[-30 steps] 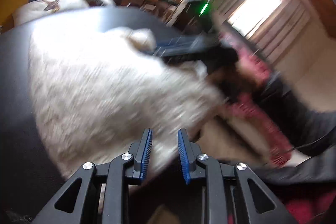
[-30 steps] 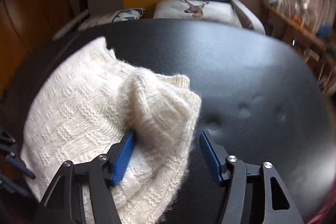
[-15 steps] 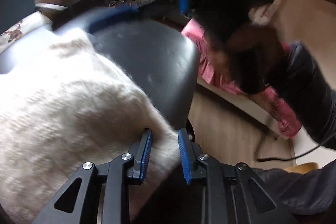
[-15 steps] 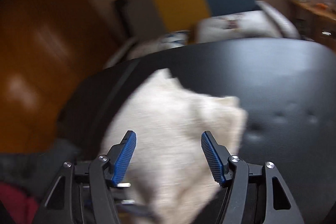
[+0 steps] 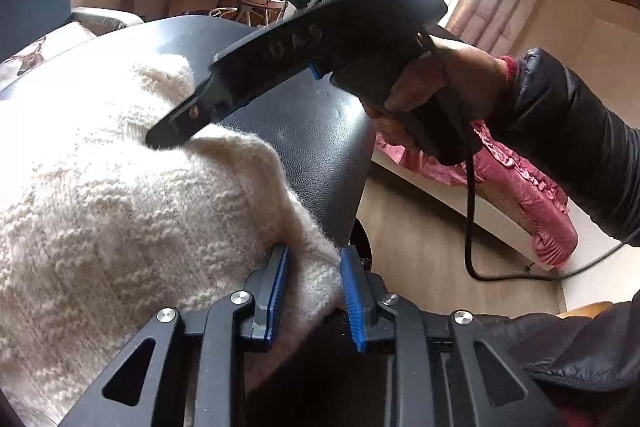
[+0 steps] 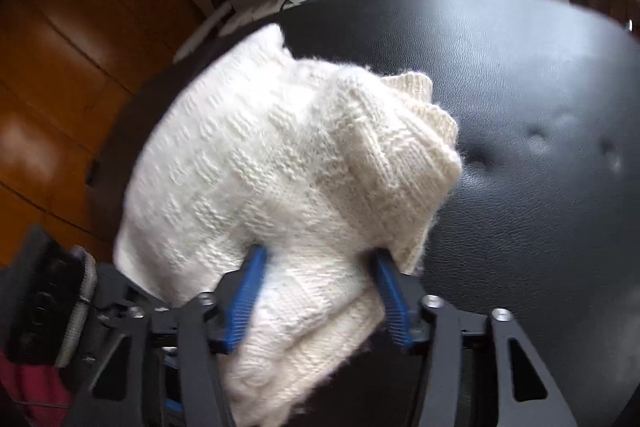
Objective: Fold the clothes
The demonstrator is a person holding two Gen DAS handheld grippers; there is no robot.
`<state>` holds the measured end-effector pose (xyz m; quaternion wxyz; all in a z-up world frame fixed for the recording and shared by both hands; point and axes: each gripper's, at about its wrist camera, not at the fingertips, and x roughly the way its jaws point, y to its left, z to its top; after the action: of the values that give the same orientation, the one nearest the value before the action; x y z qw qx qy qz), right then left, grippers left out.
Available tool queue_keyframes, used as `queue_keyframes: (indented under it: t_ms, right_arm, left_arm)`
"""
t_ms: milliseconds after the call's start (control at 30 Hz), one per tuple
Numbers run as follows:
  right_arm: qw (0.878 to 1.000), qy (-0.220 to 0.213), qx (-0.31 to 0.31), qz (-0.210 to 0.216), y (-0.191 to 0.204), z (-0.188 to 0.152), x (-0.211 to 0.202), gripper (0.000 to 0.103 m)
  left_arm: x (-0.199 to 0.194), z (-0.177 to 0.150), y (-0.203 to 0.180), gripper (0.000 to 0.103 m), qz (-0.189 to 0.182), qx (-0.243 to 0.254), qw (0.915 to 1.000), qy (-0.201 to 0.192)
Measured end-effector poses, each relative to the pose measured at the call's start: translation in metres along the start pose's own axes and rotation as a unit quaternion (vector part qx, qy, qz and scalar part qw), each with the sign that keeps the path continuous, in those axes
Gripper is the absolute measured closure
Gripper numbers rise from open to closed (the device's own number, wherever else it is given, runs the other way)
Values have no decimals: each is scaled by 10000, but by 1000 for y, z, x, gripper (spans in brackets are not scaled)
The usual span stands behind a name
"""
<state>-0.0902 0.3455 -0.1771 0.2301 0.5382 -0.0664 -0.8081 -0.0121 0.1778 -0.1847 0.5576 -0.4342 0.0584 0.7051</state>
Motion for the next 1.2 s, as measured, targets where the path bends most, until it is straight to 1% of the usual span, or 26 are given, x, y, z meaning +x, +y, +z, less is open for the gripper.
queue_keyframes:
  t_ms: [33,100,167,233,300,367,467,500,533,600,667,700,733,767,800,833,867,900,933,967,1067,1133,1200]
  right_arm:
    - [9998,41,-18,-179,1,0,4,5]
    - [9997,10,197,-106,-2,1,6,5]
    - [9993,-129,-79,-350,12,6,-7,6]
    - [9977,-235,-312,-553,24,14,-21,11]
    - [9953,-406,-488,-733,35,26,-40,12]
    - [9928,-595,-688,-779,50,41,-60,12]
    - [9896,-821,-1072,-492,82,73,-74,12]
    - [9898,-845,-1116,-251,92,85,-74,12]
    - [9897,-857,-1151,-4,102,96,-71,12]
    - [9892,-749,-1118,575,120,125,-46,12]
    - [9868,-528,-949,1202,135,147,-14,13]
    - [9860,-365,-808,1413,141,155,5,13]
    - [9857,-160,-639,1550,144,161,26,13]
    - [9855,91,-489,1622,144,166,48,13]
    - [9877,323,-401,1478,141,169,69,15]
    - [9926,549,-393,1014,136,170,90,16]
    - [9948,773,-397,533,130,171,110,17]
    - [9944,948,-469,54,122,168,129,17]
    - [9949,863,-526,42,118,166,136,9]
    - [9957,745,-509,225,118,167,134,5]
    - [9952,755,-575,259,118,166,135,4]
    - [9955,669,-609,276,118,165,134,1]
    - [9962,554,-572,351,115,164,131,0]
  left_arm:
    - [-1,0,1,77,-2,-46,10000,-17]
    - [-7,0,0,77,12,-210,9997,-90]
    - [-27,-2,1,77,39,-381,9988,-311]
    - [-54,-6,4,77,117,-520,9968,-599]
    - [-82,-10,12,77,465,-574,9933,-889]
    - [-107,-15,22,77,885,-633,9874,-1147]
    - [-132,-23,40,77,1519,-705,9771,-1311]
    - [-137,-24,47,77,1695,-716,9738,-1337]
    - [-136,-27,50,77,1759,-701,9731,-1311]
    - [-139,-36,45,77,1710,-683,9749,-1256]
    - [-133,-43,42,77,1766,-510,9775,-1035]
    - [-121,-44,37,77,1798,-424,9786,-906]
    - [-104,-40,31,77,1762,-422,9804,-770]
    - [-92,-42,33,76,1691,-498,9824,-617]
    - [-80,-43,35,76,1654,-602,9828,-567]
    - [-80,-48,37,76,1592,-702,9828,-623]
    - [-82,-52,37,76,1525,-784,9828,-688]
    - [-81,-52,41,76,1465,-872,9828,-716]
    - [-81,-52,44,76,1412,-937,9828,-733]
    - [-81,-53,46,76,1372,-965,9830,-745]
    - [-81,-55,46,76,1352,-974,9829,-783]
    - [-82,-55,46,76,1365,-962,9828,-786]
    - [-87,-56,48,76,1259,-1107,9822,-843]
